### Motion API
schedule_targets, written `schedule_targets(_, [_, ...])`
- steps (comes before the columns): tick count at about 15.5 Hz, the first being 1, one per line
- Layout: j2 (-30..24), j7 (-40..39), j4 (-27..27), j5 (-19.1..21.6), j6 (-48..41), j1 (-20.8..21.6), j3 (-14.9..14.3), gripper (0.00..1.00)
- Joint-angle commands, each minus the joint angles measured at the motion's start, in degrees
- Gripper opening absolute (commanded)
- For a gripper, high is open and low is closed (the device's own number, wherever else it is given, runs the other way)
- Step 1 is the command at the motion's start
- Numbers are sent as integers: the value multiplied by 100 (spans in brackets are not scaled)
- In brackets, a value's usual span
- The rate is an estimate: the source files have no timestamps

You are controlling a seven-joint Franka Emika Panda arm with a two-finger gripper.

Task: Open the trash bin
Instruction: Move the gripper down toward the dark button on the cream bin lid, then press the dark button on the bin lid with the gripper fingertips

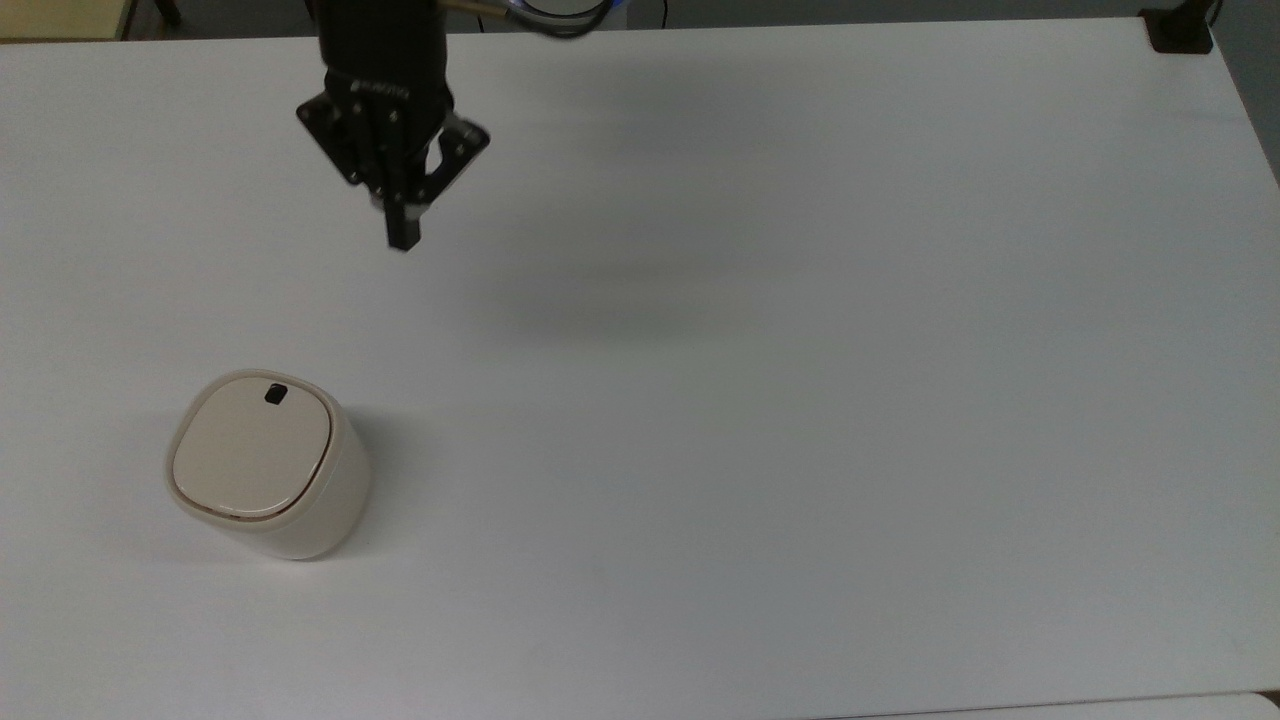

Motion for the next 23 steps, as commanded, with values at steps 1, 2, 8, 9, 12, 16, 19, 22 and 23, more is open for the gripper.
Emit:
schedule_targets(1, [514, 402, 91, -221, 1016, -26, -274, 0])
schedule_targets(2, [646, 402, 91, -229, 1306, -26, -319, 0])
schedule_targets(8, [1174, 394, 48, -518, 1906, -105, -600, 0])
schedule_targets(9, [1227, 394, 47, -607, 1933, -131, -601, 0])
schedule_targets(12, [1376, 402, -5, -774, 1942, -131, -618, 0])
schedule_targets(16, [1552, 411, -58, -976, 1951, -166, -618, 0])
schedule_targets(19, [1658, 411, -58, -977, 2222, -201, -618, 0])
schedule_targets(22, [1789, 429, -58, -1072, 2258, -228, -627, 0])
schedule_targets(23, [1807, 437, -84, -1186, 2258, -228, -636, 0])
